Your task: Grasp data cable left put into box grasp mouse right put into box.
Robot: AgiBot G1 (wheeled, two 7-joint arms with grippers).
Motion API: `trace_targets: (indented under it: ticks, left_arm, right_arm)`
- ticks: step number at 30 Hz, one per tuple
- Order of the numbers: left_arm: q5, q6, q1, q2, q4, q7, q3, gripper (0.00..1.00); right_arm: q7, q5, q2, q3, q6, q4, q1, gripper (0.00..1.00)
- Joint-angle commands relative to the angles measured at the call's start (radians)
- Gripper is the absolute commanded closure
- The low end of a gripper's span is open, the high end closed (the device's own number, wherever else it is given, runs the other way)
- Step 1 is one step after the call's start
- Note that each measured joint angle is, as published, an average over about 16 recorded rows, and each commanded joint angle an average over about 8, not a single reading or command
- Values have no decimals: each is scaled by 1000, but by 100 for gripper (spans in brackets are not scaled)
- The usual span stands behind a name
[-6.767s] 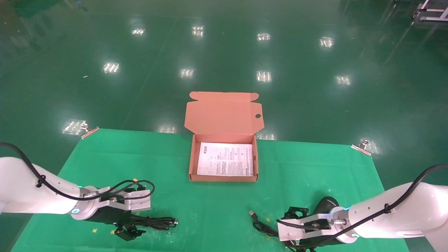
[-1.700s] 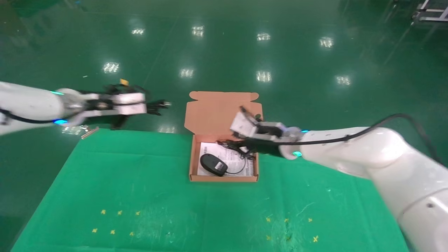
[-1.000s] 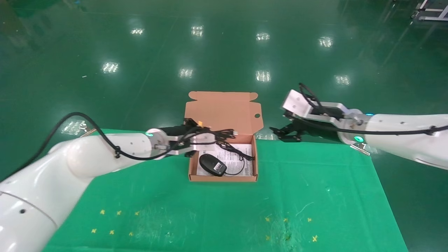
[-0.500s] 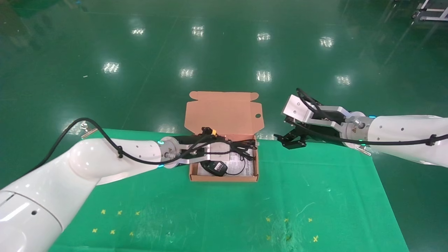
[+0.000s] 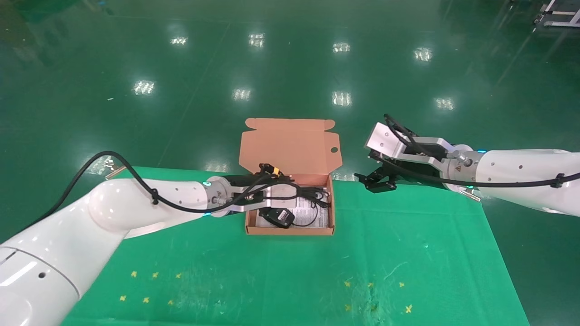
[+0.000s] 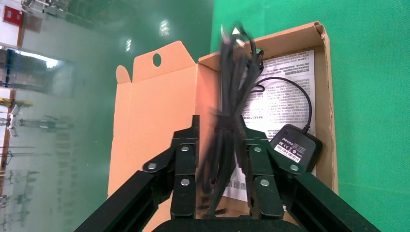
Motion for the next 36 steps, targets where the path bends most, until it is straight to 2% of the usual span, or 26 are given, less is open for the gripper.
trace_targets:
  ticks: [1,9,18,36]
  left_arm:
    - [4,2,4,-3,-5,0,0,0]
    - [-17,-26,-63,-42,-26,-33,-20,0]
    - [-47,-41,-115,-75,-27,-63,-53,0]
    - [-284,216,32,-267,-223,-224,-204,0]
  right_arm:
    - [-2,2,-1,0,-1,-3,-1,0]
    - [-6,-22,6,5,2,19,42,0]
    - [-1,-39,13,4,-52,19,75,0]
    - [-39,258,107,182,-265,108,-85,0]
